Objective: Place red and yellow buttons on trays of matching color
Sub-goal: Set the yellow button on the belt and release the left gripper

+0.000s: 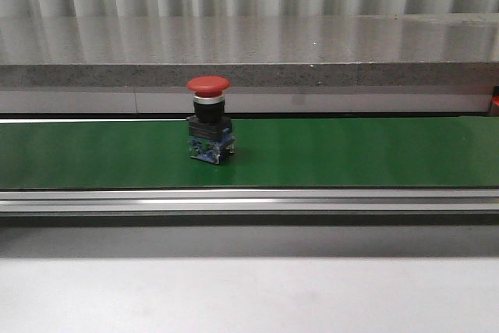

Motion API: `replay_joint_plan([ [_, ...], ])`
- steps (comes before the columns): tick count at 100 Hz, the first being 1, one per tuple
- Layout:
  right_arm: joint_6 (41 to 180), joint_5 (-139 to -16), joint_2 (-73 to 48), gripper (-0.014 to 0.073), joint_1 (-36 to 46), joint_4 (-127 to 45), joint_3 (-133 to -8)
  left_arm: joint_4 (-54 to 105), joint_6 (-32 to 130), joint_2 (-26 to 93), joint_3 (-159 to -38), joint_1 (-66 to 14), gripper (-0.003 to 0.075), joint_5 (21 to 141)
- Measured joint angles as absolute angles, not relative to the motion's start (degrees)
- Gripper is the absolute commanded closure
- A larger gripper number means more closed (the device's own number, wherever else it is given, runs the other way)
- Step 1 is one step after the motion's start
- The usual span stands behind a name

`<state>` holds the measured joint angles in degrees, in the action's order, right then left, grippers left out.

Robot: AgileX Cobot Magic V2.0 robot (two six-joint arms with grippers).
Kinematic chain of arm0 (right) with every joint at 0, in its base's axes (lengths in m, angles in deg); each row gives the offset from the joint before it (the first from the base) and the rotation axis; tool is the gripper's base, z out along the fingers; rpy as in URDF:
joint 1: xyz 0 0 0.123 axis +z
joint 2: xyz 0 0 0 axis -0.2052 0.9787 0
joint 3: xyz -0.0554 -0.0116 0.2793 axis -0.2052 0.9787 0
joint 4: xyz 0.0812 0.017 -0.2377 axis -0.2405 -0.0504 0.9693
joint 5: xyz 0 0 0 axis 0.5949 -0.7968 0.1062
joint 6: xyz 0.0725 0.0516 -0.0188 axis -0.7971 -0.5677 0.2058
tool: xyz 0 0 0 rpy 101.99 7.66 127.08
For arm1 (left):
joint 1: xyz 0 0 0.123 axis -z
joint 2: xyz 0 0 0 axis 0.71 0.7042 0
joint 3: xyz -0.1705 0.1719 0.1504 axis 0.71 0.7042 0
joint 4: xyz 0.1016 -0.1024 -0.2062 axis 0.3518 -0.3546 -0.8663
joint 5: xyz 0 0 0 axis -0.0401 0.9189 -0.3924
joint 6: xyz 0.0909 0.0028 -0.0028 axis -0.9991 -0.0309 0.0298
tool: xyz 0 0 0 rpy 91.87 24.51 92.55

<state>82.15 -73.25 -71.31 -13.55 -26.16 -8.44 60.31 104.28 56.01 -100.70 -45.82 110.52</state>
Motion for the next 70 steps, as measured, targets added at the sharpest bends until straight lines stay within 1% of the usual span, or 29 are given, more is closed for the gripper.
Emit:
replay_joint_plan([
  [31, 82.2, -73.3, -71.3, 0.0661, -13.5, -26.2, -8.4, 59.1, 104.3, 64.2, -102.3, -45.2, 0.0737, 110.5],
  [34, 82.2, -73.3, -71.3, 0.0661, -13.5, -26.2, -8.4, 58.8, 104.3, 64.5, -102.4, -45.2, 0.0731, 110.5],
  [38, 82.2, -73.3, -71.3, 0.0661, -13.5, -26.2, -8.4, 58.6, 104.3, 65.1, -102.4, -45.2, 0.0703, 110.5],
  [41, 82.2, -73.3, -71.3, 0.0661, -13.5, -26.2, -8.4, 58.2, 104.3, 65.2, -102.5, -45.2, 0.0671, 110.5],
  [48, 82.2, -73.3, -71.3, 0.0661, -13.5, -26.2, -8.4, 57.6, 104.3, 65.3, -102.6, -45.2, 0.0546, 110.5],
  [52, 82.2, -73.3, -71.3, 0.0661, -13.5, -26.2, -8.4, 57.3, 104.3, 65.3, -102.6, -45.2, 0.0444, 110.5],
  [53, 82.2, -73.3, -71.3, 0.0661, -13.5, -26.2, -8.4, 57.1, 104.3, 65.3, -102.6, -45.1, 0.0407, 110.4],
  [55, 82.2, -73.3, -71.3, 0.0661, -13.5, -26.2, -8.4, 57.0, 104.3, 65.3, -102.6, -45.1, 0.037, 110.4],
  [56, 82.2, -73.3, -71.3, 0.0661, -13.5, -26.2, -8.4, 57.0, 104.3, 65.3, -102.6, -45.1, 0.0332, 110.4],
  [57, 82.2, -73.3, -71.3, 0.0661, -13.5, -26.2, -8.4, 57.0, 104.3, 65.3, -102.6, -45.1, 0.0314, 110.3],
  [60, 82.2, -73.3, -71.3, 0.0661, -13.5, -26.2, -8.4, 57.0, 104.1, 65.4, -102.6, -45.1, 0.0227, 110.3],
  [62, 82.2, -73.3, -71.3, 0.0661, -13.5, -26.2, -8.4, 57.0, 104.1, 65.5, -102.6, -45.1, 0.0196, 110.3],
  [63, 82.2, -73.3, -71.3, 0.0661, -13.5, -26.2, -8.4, 57.0, 104.0, 65.6, -102.6, -45.1, 0.0169, 110.3],
  [67, 82.2, -73.3, -71.3, 0.0661, -13.5, -26.2, -8.4, 57.0, 103.6, 65.7, -102.6, -45.1, 0.0107, 110.3],
  [70, 82.2, -73.3, -71.3, 0.0661, -13.5, -26.2, -8.4, 57.0, 103.3, 65.7, -102.6, -45.1, 0.0085, 110.3],
])
